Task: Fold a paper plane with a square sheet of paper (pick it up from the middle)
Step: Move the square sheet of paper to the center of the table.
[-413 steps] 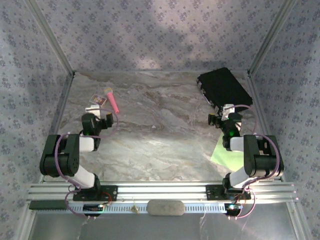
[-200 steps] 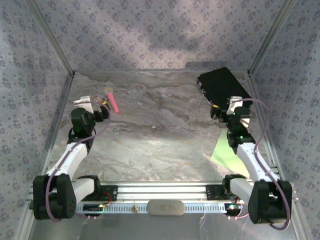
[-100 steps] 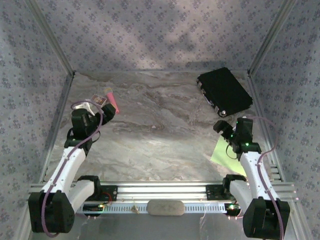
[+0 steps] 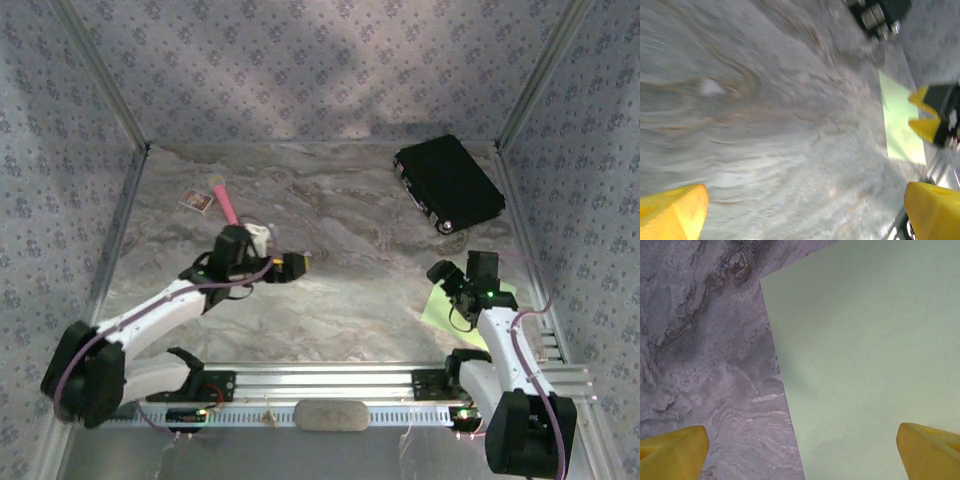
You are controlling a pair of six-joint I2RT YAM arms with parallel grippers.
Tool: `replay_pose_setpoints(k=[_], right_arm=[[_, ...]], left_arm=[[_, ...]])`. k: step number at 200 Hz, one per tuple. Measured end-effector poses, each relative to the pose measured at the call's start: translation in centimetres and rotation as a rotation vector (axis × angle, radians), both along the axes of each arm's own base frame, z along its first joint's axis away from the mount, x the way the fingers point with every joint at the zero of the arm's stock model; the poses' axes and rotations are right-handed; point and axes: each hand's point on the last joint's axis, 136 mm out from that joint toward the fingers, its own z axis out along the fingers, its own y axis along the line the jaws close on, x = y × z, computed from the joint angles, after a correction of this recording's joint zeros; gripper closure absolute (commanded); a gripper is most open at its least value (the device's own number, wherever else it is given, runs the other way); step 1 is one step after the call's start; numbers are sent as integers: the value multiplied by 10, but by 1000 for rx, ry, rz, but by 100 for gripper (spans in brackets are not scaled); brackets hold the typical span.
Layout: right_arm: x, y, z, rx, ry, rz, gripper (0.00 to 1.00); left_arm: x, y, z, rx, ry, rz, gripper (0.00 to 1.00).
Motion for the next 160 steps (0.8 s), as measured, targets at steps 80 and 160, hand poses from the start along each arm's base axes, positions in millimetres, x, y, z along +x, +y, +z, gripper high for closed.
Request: replay_pose_setpoints(k=[80, 160], right_arm=[[-4, 2, -21, 37, 101, 19, 1], [17, 48, -21, 122, 102, 112, 2]], left_arm=[[-23, -94, 1, 59, -59, -217, 0], [-7, -50, 29, 136, -250, -47, 0]])
